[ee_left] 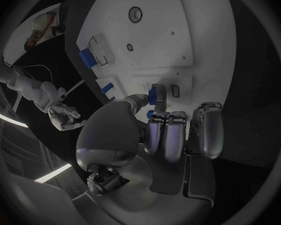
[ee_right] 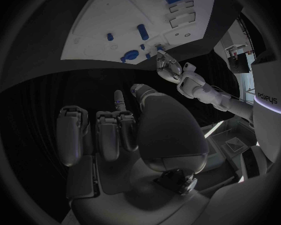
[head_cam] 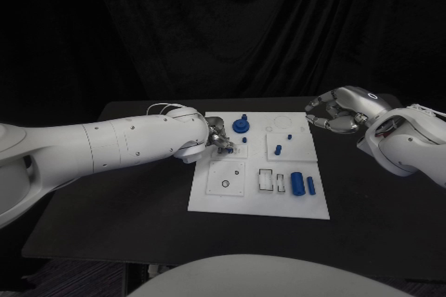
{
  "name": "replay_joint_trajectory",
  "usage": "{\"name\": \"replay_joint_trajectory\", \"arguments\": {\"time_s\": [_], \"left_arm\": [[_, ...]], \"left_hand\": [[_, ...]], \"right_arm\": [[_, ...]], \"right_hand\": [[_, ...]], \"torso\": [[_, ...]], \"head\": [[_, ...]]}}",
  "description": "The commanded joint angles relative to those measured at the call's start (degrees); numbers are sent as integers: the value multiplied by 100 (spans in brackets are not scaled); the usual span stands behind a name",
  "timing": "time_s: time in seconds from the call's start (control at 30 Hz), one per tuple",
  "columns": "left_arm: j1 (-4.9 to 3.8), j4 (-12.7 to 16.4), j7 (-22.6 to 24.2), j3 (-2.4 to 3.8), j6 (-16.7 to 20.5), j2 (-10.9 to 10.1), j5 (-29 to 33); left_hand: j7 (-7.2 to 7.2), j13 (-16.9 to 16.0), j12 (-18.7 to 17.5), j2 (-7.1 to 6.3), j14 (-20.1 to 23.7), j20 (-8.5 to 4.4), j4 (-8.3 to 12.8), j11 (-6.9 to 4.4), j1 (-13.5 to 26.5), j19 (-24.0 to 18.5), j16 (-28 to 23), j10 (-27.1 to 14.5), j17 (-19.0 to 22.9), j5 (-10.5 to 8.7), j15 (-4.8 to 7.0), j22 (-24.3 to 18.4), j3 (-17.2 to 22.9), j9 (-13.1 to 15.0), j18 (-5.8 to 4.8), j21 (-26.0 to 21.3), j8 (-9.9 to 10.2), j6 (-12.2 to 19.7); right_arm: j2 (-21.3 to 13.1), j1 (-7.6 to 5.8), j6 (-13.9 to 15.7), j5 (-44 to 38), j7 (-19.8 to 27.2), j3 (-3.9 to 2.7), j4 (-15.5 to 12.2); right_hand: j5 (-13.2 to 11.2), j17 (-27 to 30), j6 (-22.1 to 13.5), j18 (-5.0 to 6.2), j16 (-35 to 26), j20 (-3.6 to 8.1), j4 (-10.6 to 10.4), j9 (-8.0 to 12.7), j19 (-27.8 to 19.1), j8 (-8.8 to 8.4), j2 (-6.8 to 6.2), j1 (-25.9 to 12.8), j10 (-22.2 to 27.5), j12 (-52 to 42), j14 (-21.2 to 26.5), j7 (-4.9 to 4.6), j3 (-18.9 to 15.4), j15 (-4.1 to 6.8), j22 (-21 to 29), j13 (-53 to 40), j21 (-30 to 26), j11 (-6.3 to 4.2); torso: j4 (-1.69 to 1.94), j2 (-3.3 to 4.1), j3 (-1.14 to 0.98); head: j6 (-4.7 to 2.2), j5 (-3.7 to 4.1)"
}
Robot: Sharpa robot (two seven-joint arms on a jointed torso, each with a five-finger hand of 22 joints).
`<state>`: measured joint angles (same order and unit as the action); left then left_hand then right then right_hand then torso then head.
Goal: Assemble the parts on the task board
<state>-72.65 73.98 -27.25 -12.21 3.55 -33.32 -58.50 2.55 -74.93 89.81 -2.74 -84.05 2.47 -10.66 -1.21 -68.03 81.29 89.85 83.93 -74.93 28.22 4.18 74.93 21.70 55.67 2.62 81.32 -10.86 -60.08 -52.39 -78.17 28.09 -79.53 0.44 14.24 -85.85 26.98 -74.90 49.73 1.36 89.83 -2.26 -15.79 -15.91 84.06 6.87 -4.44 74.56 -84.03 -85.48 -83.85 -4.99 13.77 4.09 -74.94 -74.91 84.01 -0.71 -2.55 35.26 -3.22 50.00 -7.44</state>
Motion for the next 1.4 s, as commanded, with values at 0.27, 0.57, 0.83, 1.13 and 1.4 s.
{"name": "replay_joint_trajectory", "arguments": {"time_s": [0.27,0.57,0.83,1.13,1.4], "left_arm": [[120,6,68,3,215,6,41],[139,-11,111,3,232,1,41],[143,-17,187,4,297,-4,41],[146,-38,223,4,299,1,41],[154,-80,258,4,259,35,42]], "left_hand": [[-16,-1507,19,-13,-595,-37,150,-39,53,24,15,607,-1507,29,22,470,203,5,61,-7,35,40],[-11,-1507,19,-1,-595,-37,145,-35,66,18,15,607,-1507,29,20,464,221,5,63,-14,42,45],[-7,-1507,19,8,-595,-36,141,-31,77,15,15,607,-1507,26,18,461,234,6,64,-18,48,50],[-5,-1507,19,14,-595,-35,137,-28,87,7,15,607,-1507,19,16,452,244,7,67,-27,52,54],[-2,-1507,19,16,-595,-34,135,-25,96,3,15,607,-1507,10,13,447,252,8,69,-33,57,60]], "right_arm": [[-16,15,-62,-13,-156,-5,-3],[-18,16,-91,-13,-166,-5,2],[-20,22,-121,-13,-180,-5,4],[-22,27,-158,-13,-203,-5,5],[-19,28,-184,-13,-223,-5,4]], "right_hand": [[31,-1510,34,35,17,-54,4,8,194,-24,18,7,-125,30,-615,0,30,-41,-1280,-847,-44,27],[31,-1510,35,39,17,-54,7,11,185,-26,18,12,-121,35,-615,-1,34,-41,-1274,-841,-59,28],[31,-1510,35,39,17,-54,7,11,185,-26,18,12,-121,35,-615,-1,34,-41,-1274,-841,-59,28],[31,-1510,35,39,17,-54,7,11,185,-26,18,12,-121,35,-615,-1,34,-41,-1274,-841,-59,28],[30,-1510,37,41,17,-54,10,15,182,-30,20,17,-118,39,-615,-3,39,-42,-1273,-836,-64,29]], "torso": [[0,-5,-2],[-6,4,5],[5,8,2],[4,7,6],[1,2,4]], "head": [[0,0],[0,-16],[0,-17],[0,-25],[0,-31]]}}
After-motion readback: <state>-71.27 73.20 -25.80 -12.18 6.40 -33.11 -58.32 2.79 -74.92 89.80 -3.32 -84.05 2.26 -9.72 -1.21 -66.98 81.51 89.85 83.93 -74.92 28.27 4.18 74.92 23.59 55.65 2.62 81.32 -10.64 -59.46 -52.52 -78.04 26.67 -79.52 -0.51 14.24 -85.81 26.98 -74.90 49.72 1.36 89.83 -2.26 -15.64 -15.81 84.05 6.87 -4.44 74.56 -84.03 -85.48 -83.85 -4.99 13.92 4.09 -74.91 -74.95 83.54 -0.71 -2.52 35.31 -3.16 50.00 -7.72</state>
